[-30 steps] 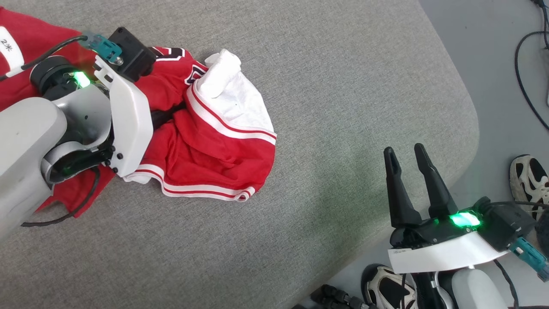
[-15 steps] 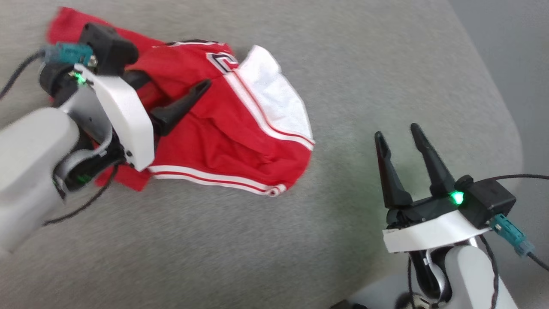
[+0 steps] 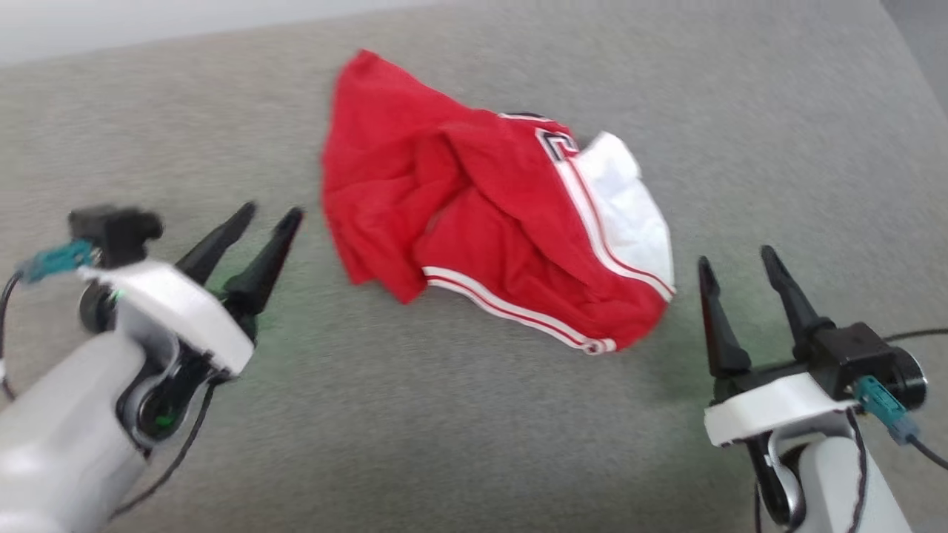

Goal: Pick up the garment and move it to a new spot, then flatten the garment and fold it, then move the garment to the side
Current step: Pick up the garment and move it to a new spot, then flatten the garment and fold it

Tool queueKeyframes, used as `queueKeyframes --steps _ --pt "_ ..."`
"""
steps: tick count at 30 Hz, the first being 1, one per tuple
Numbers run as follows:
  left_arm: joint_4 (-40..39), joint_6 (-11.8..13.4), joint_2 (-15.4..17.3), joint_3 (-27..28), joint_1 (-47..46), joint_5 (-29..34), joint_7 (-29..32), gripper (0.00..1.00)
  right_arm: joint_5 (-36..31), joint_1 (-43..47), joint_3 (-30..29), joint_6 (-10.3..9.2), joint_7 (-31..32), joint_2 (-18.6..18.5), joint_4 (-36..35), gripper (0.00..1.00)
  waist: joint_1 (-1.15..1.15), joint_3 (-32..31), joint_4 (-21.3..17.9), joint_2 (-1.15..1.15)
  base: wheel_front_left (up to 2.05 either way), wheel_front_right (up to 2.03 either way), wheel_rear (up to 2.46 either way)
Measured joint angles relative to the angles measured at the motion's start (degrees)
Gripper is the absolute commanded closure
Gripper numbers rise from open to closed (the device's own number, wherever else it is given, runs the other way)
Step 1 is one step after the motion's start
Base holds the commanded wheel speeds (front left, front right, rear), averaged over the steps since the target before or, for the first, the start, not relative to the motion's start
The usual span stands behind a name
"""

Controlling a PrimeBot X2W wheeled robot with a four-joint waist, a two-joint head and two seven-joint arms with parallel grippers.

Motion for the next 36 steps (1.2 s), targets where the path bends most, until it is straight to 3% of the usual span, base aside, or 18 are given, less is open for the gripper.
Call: queueKeyframes --steps 10,14,18,19,22,26,36 --pt "2.2 0.0 -8.7 32.9 25.3 21.6 0.0 0.0 -2.1 4.6 -4.7 0.0 0.0 0.0 1.6 0.0 0.0 -6.7 7.7 0.0 0.0 0.0 0.0" --pt "-1.3 0.0 -13.1 45.0 34.4 33.6 -0.1 0.0 -2.8 6.5 -6.5 0.0 0.0 0.0 1.4 0.0 0.0 -9.1 9.3 0.0 0.0 0.0 0.0" --pt "-7.1 0.0 -17.5 52.9 41.3 44.8 -0.1 0.0 -3.4 8.0 -7.8 0.0 0.0 0.0 0.8 0.0 0.0 -11.0 10.4 0.0 0.0 0.0 0.0" --pt "-9.8 0.0 -20.0 56.5 44.1 48.9 -0.1 0.0 -3.6 8.9 -8.2 0.0 0.0 0.0 0.3 0.0 0.0 -12.0 10.7 0.0 0.0 0.0 0.0" --pt "-13.2 0.0 -22.9 60.2 47.0 53.5 -0.1 0.0 -3.7 9.8 -8.5 0.0 0.0 0.0 -0.3 0.0 0.0 -13.0 11.1 0.0 0.0 0.0 0.0" --pt "-15.4 0.0 -24.9 61.1 48.9 56.2 -0.1 0.0 -3.6 10.1 -8.4 0.0 0.0 0.0 -0.6 0.0 0.0 -13.4 11.1 0.0 0.0 0.0 0.0" --pt "-15.6 0.0 -26.3 61.3 49.8 57.4 -0.1 0.0 -3.9 10.0 -8.0 0.0 0.0 0.0 -0.2 0.0 0.0 -13.7 11.0 0.0 0.0 0.0 0.0"
